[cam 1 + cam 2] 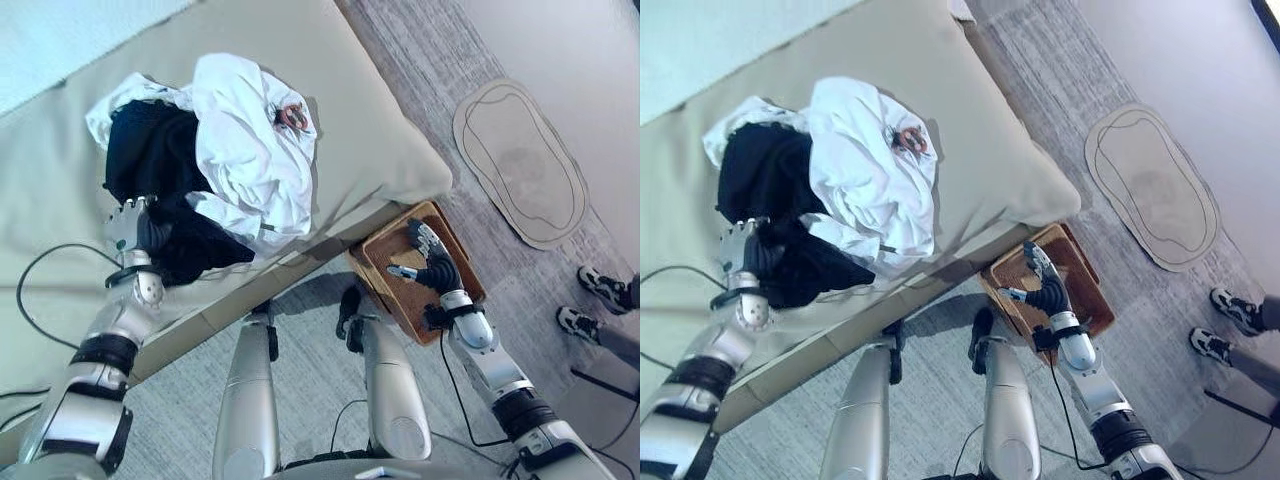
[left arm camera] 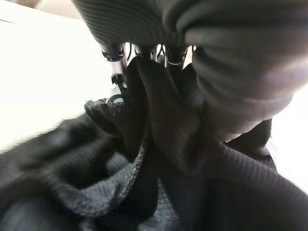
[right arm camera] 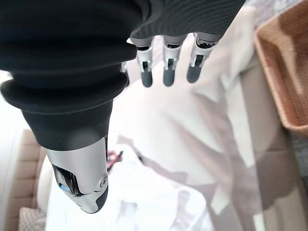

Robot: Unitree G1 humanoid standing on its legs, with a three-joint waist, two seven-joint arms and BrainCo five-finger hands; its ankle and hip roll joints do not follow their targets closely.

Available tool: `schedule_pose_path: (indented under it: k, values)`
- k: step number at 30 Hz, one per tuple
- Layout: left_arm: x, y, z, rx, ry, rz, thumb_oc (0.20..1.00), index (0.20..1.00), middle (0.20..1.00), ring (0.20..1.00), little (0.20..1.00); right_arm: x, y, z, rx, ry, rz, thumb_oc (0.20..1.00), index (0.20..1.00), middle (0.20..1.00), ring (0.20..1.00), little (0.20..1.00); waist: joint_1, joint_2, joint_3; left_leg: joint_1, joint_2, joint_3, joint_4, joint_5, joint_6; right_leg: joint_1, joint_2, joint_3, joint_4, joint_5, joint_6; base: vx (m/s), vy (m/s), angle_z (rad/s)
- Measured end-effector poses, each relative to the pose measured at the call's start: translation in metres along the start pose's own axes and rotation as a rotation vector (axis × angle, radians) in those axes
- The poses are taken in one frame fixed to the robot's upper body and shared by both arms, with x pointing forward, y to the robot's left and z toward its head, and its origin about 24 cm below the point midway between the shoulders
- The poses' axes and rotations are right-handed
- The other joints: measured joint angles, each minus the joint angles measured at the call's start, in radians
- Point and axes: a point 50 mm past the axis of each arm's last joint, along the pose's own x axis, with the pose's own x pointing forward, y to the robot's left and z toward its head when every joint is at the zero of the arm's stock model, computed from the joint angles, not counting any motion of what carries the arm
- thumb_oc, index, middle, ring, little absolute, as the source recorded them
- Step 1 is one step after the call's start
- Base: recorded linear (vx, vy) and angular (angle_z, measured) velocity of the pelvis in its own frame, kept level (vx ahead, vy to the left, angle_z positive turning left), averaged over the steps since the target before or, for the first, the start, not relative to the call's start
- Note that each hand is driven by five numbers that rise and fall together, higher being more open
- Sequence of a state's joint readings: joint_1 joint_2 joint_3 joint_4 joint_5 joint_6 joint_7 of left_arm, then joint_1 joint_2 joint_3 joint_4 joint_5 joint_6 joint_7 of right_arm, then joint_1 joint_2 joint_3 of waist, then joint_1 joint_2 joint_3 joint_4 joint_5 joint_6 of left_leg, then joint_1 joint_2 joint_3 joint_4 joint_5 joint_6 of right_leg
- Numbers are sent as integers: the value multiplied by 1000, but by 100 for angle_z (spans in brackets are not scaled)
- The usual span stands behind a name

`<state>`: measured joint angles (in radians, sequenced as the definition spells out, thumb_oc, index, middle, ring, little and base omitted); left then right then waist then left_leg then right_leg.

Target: Pick up clothes into the bucket

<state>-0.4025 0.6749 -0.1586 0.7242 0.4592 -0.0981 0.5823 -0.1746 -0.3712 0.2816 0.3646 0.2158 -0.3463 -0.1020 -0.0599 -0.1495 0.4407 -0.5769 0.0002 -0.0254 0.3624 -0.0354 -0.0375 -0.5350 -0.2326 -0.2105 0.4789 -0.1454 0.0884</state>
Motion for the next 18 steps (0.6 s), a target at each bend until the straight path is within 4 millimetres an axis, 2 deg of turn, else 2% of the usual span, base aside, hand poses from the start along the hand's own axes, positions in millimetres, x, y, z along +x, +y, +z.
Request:
schedule_pose_path:
  k: [4, 8, 9, 11, 15, 18]
  values:
    - [-21, -1, -5, -58, -14, -13, 200, 200, 200, 200, 200, -2, -5, -4, -3, 18, -26, 1000, 1000, 1000, 1000, 1000, 24, 13, -6, 113, -3, -9, -87, 28, -1, 116, 4, -26, -75, 10, 6, 99, -24, 11]
    - [-42, -10, 5, -166, -34, -44, 200, 200, 200, 200, 200, -7, -16, -11, 0, 53, -77, 1000, 1000, 1000, 1000, 1000, 55, 63, -35, 204, -8, -27, -155, 41, 0, 226, 9, -55, -157, 22, 15, 89, -20, 14]
    - [-45, -9, 8, -184, -54, -46, 200, 200, 200, 200, 200, -8, -17, -12, -1, 60, -81, 1000, 1000, 1000, 1000, 1000, 49, 69, -41, 219, -9, -31, -170, 48, -2, 244, 10, -61, -172, 27, 16, 64, -22, 18]
    - [-53, -10, 15, -233, -94, -58, 200, 200, 200, 200, 200, -11, -19, -16, -7, 81, -88, 1000, 1000, 1000, 1000, 1000, 58, 95, -85, 245, -8, -39, -194, 50, -4, 280, 17, -74, -205, 30, 18, 71, -29, 11]
    - [-59, -4, 21, -260, -136, -67, 200, 200, 200, 200, 200, -11, -20, -15, -41, 81, -81, 1000, 1000, 1000, 1000, 1000, 70, 104, -103, 309, -3, -35, -229, 58, -4, 345, 27, -76, -251, 40, 24, 47, -16, -3]
    - [-67, 8, 34, -321, -202, -56, 200, 200, 200, 200, 200, -13, -22, -16, -57, 90, -82, 1000, 1000, 1000, 1000, 1000, 75, 113, -136, 351, 6, -34, -266, 66, -16, 396, 44, -79, -313, 63, 30, 59, -34, -3]
